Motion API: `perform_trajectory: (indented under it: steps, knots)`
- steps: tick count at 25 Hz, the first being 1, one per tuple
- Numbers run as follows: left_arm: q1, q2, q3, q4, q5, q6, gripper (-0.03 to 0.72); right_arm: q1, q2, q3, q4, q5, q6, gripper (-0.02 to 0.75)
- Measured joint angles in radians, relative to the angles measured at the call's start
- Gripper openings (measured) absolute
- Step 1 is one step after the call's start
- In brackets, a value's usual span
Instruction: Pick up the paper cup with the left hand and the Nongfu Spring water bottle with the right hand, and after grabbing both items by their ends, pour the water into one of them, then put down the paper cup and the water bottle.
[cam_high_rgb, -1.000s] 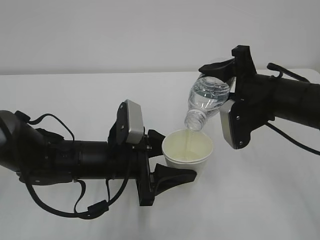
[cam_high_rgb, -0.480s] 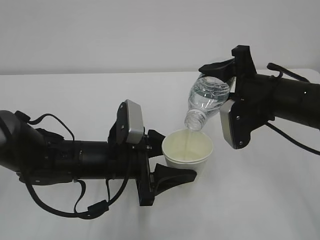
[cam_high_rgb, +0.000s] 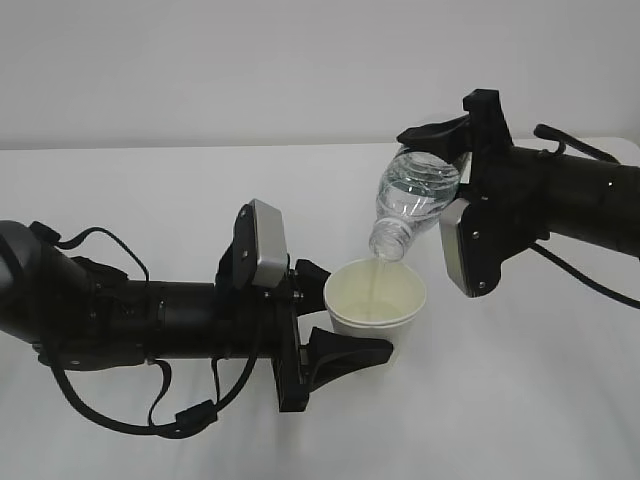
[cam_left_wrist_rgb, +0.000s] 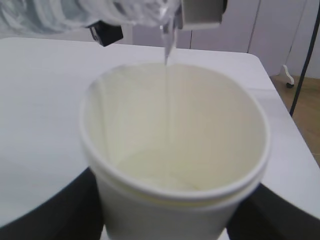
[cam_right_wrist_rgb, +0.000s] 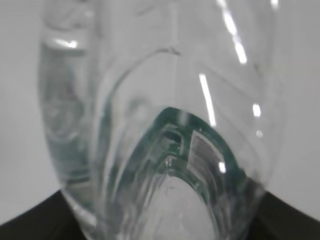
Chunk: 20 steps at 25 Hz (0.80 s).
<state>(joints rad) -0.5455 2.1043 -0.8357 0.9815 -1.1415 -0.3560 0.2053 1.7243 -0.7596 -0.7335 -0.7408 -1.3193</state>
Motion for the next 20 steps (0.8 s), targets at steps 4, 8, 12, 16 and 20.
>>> perform_trajectory:
  steps: [4,8,12,16,20]
  knots:
    - [0.000,0.000,0.000,0.000,0.000,0.000,0.473,0.000,0.000,0.000,0.000,0.000,-0.007,0.455]
    - [0.000,0.000,0.000,0.000,0.000,0.000,0.473,0.000,0.000,0.000,0.000,0.000,-0.007,0.455]
    - [0.000,0.000,0.000,0.000,0.000,0.000,0.473,0.000,0.000,0.000,0.000,0.000,-0.008,0.455]
    - [0.000,0.000,0.000,0.000,0.002,0.000,0.473,0.000,0.000,0.000,0.000,0.000,-0.009,0.455]
    - [0.000,0.000,0.000,0.000,0.002,0.000,0.473,0.000,0.000,0.000,0.000,0.000,-0.009,0.455]
